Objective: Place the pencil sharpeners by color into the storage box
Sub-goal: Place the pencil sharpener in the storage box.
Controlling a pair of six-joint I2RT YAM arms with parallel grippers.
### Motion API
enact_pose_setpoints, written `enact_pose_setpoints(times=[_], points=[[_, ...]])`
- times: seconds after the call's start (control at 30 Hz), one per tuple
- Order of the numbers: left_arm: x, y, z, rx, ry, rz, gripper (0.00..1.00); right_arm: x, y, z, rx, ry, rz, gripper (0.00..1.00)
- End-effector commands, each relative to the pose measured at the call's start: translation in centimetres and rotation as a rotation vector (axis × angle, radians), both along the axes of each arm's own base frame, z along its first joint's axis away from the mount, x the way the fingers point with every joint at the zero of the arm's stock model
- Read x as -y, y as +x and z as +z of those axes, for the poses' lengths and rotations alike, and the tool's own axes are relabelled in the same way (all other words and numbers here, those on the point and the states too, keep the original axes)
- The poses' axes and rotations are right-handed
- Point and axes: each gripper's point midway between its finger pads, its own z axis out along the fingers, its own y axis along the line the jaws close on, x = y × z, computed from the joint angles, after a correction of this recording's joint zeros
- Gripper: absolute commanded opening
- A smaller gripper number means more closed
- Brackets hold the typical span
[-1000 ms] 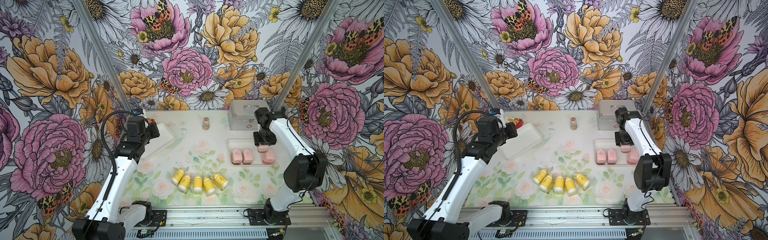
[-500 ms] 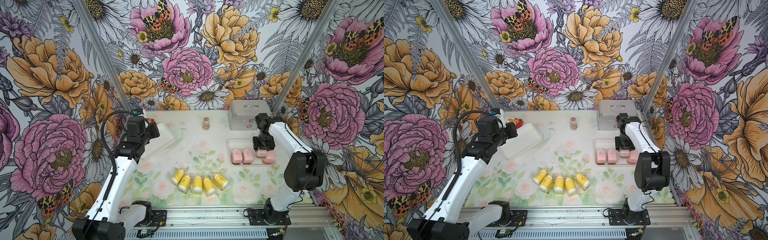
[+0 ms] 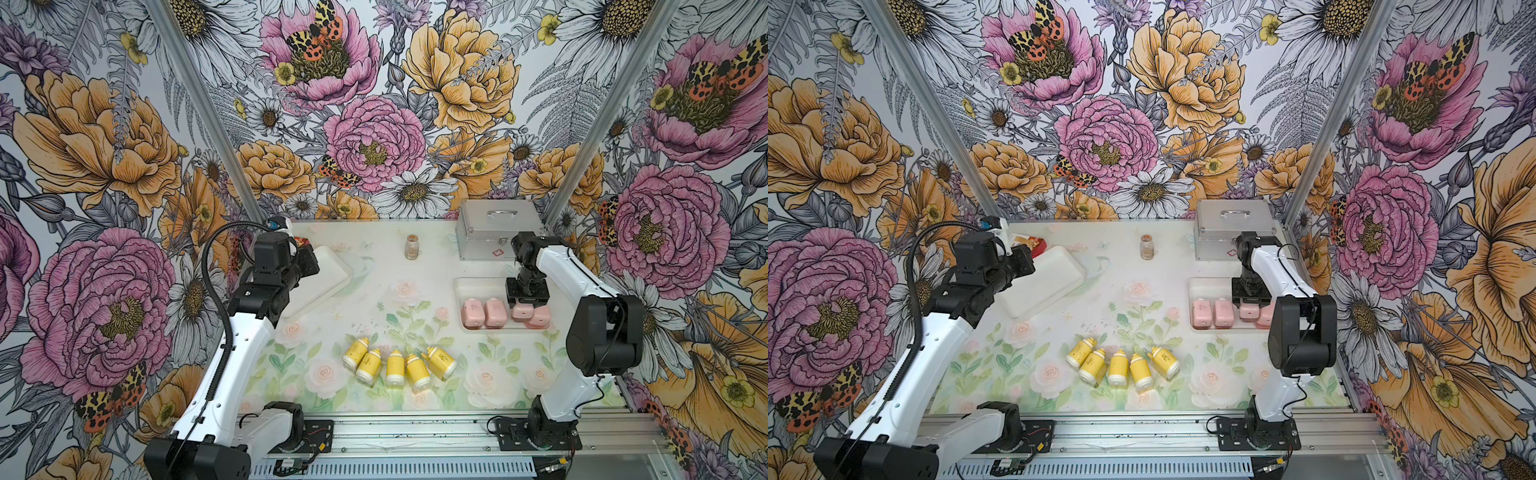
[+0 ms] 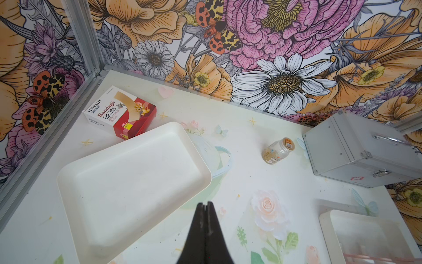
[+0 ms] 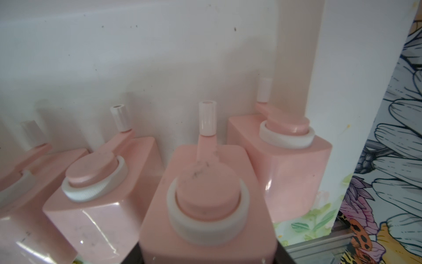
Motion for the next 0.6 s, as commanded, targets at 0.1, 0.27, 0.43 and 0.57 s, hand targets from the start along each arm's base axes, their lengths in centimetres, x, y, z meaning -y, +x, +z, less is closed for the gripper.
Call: enact_pose_setpoints(times=[0.1,0.27,0.43,0.57], points=[[0.3,-0.2,1.3,0.036,-0.021,-0.015,0.00,-0.2,0.3,-1.3,-0.025,0.030,0.005,0.35],[0.2,-0.2,1.4,0.038,-0.021,-0.011,0.00,-0.2,-0.2,-1.8,-0.044,0.034,0.002,0.36],[0.2,-0.2,1.3,0.036,-0.023,-0.011,0.00,-0.2,-0.1,-2.1,-0.053,0.041,-0.003,0.36],[0.2,-0.2,1.2,0.032,-0.022,-0.011,0.00,-0.2,-0.3,-2.6,-0.071,0.041,-0.009,0.36]])
